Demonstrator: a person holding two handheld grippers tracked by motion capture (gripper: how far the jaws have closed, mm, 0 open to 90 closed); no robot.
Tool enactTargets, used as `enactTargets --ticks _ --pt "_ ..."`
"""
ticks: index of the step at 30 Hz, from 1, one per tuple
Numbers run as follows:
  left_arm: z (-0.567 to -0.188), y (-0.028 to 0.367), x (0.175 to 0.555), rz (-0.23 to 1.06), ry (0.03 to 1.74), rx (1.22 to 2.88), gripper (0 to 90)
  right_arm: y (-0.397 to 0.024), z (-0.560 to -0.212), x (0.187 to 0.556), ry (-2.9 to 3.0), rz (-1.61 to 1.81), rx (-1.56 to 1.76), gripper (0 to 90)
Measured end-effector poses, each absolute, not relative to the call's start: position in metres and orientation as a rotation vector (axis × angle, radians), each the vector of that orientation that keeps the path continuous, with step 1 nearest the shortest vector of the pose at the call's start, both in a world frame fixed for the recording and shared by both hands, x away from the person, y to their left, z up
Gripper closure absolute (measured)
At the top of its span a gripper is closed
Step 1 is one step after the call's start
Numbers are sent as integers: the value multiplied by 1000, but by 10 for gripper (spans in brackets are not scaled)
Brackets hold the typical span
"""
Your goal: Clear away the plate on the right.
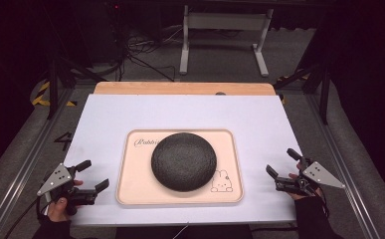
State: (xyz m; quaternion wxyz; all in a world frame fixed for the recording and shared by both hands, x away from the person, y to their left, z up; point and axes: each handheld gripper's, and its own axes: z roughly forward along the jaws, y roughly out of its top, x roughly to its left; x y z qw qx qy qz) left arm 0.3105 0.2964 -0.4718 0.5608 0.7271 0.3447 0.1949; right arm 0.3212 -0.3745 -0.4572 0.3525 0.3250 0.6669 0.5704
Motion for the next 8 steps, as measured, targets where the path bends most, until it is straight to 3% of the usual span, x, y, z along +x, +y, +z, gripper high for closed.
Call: enactTargets --ticks 8 --pt "-472 296 310 459 814 1712 23 -374 -457 322 1730 1472 840 31"
